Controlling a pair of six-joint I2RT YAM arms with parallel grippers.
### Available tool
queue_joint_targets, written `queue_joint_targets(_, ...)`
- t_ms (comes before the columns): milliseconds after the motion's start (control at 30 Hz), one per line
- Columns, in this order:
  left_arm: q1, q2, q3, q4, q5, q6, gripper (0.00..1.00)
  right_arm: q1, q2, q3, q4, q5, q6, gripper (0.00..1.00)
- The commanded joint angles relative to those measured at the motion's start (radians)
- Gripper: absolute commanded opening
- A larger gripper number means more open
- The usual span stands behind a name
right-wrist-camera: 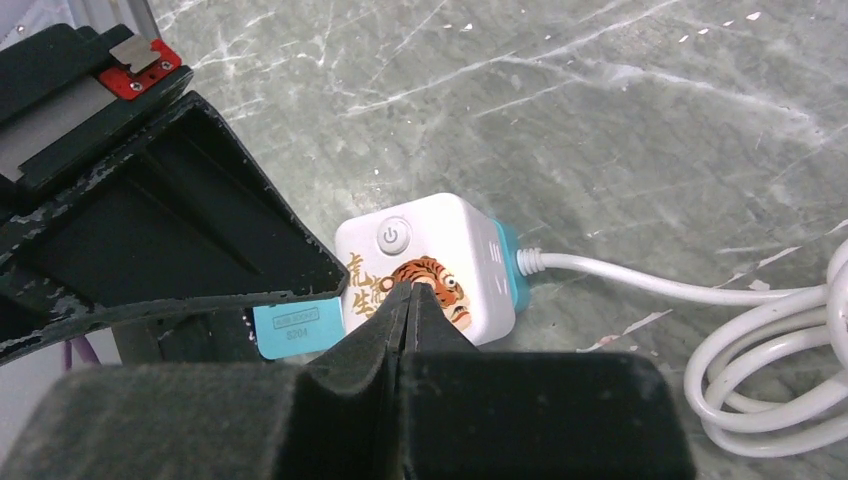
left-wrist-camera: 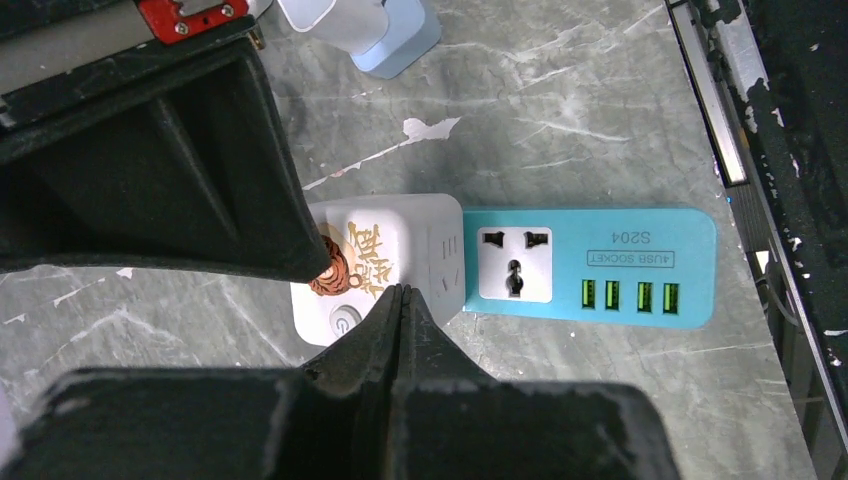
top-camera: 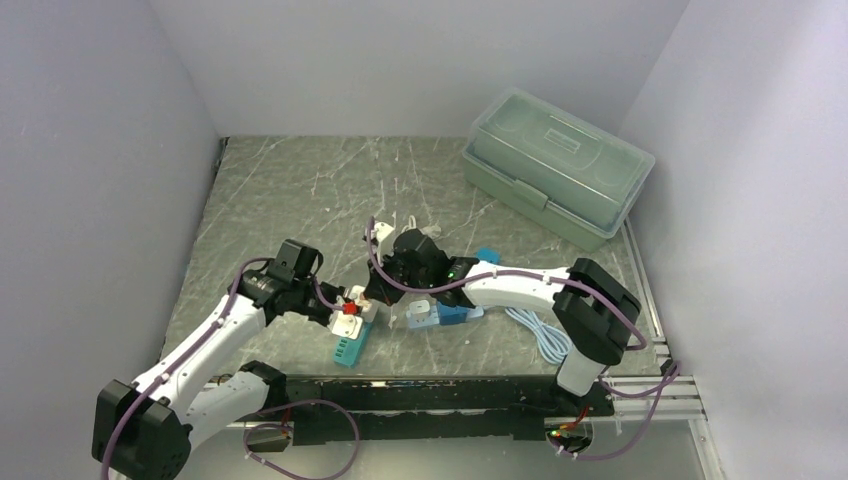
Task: Insert the plug
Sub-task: Insert the plug into the socket.
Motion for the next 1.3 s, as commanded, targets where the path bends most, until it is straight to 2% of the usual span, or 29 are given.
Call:
queue_joint_targets(0,-0.004,0.027,-0.052,-0.082,-0.105,-0.029,0.04,0.007,0.002,0.020,-0.089,0.032,-0.034,0.00)
queue_joint_targets(333,-0.007,0.017,-0.046,-0.083,-0.102,-0.029,0.03,0.007,-0.036,0.200,-0.130,0.040,-0.058,0.00)
queue_joint_targets(667,-0.010,0.016,-0.047,-0.074,-0.104,-0.033,0.03,0.042,-0.023,0.111,-0.130,0.012,-0.037,0.00)
queue_joint_targets(933,-0.019,0.042,-0.037,-0.052,-0.098,-0.043,0.03,0.066,0.037,0.044,-0.206,0.024,-0.064,0.00)
queue_joint_targets(1267,-0.028,0.026,-0.022,-0.056,-0.102,-0.056,0.03,0.066,-0.021,0.168,-0.252,0.085,-0.101,0.00)
